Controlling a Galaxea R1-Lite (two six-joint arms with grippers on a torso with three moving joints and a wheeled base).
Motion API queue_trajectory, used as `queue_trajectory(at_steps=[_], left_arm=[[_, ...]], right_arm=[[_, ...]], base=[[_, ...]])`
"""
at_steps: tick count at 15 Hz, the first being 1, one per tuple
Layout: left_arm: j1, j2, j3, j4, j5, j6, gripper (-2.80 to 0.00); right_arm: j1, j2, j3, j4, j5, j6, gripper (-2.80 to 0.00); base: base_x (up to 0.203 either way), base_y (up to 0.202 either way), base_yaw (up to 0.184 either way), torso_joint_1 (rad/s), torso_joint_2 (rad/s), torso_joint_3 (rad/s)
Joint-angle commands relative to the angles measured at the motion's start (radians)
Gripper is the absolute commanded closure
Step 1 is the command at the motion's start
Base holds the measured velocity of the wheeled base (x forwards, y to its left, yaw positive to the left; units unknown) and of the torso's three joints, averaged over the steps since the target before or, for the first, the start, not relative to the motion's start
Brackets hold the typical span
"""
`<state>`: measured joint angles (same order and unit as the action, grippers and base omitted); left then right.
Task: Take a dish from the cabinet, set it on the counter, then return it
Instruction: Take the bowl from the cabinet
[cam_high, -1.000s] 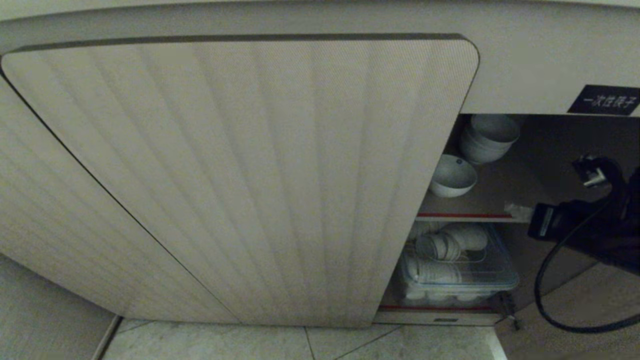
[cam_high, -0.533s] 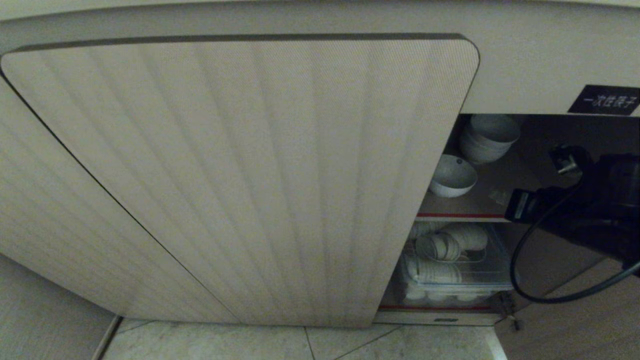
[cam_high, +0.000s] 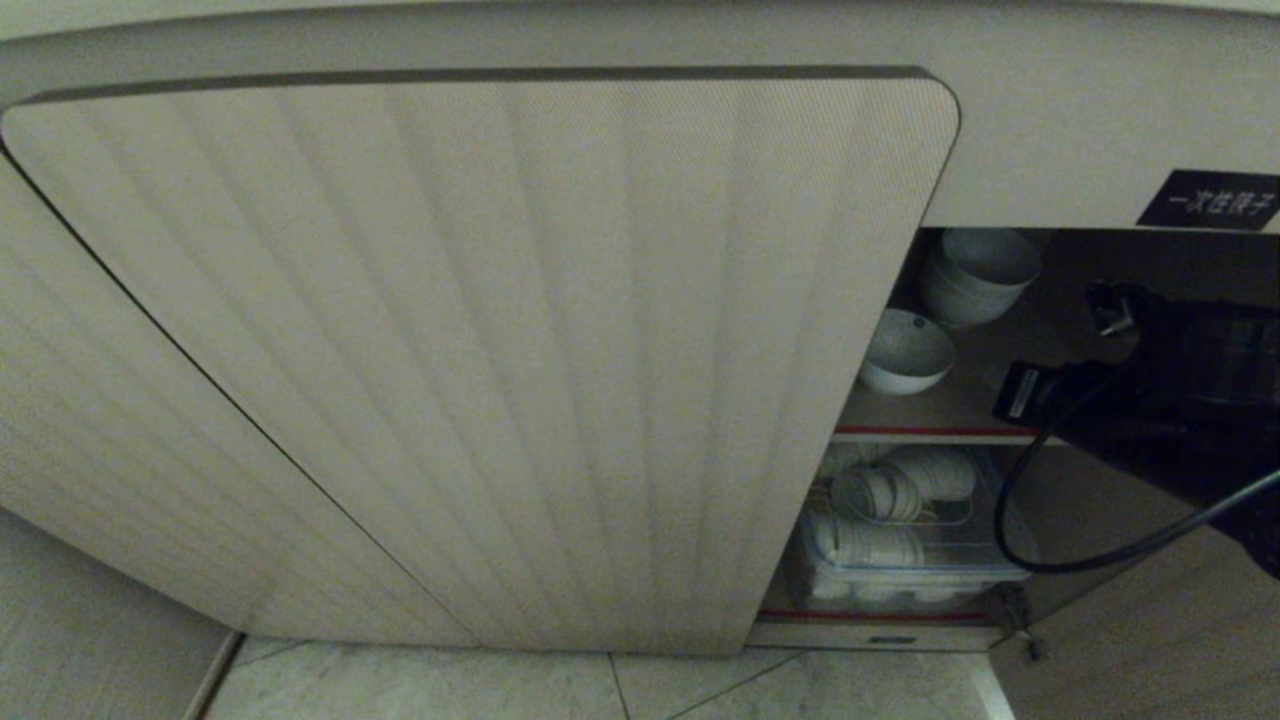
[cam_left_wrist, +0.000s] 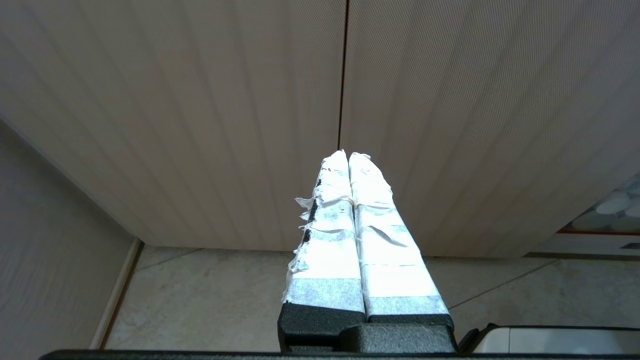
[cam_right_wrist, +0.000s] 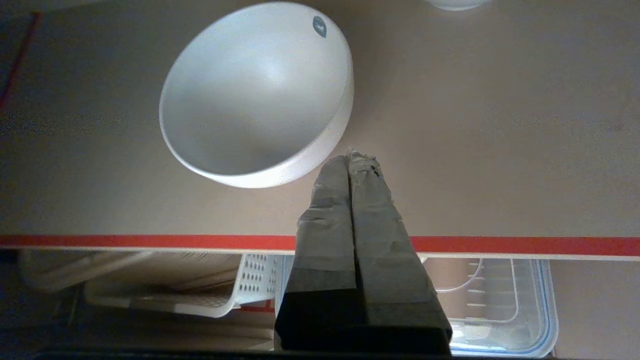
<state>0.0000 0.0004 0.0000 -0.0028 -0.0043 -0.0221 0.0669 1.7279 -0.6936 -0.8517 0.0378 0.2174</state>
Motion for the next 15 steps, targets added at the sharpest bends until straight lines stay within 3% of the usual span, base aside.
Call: queue_trajectory(at_steps=[1, 8, 11, 15], left_arm=[[0.0, 0.0, 0.0, 0.0, 0.0, -0.001, 0.0], [0.0, 0.0, 0.0, 0.0, 0.0, -0.001, 0.0], [0.0, 0.0, 0.0, 0.0, 0.0, -0.001, 0.0], [0.0, 0.0, 0.0, 0.0, 0.0, -0.001, 0.0]], right_arm=[[0.013, 0.02, -0.009, -0.02, -0.009, 0.002, 0.0], [0.033, 0.054, -0.068, -0.03, -0.043, 0.008, 0.0], [0.034, 0.075, -0.1, -0.029, -0.104, 0.01, 0.0], [0.037, 0.079, -0.104, -0.03, -0.107, 0.01, 0.0]], base=[[0.0, 0.0, 0.0, 0.0, 0.0, 0.0], [0.0, 0.0, 0.0, 0.0, 0.0, 0.0], [0.0, 0.0, 0.0, 0.0, 0.0, 0.0], [0.0, 0.0, 0.0, 0.0, 0.0, 0.0]])
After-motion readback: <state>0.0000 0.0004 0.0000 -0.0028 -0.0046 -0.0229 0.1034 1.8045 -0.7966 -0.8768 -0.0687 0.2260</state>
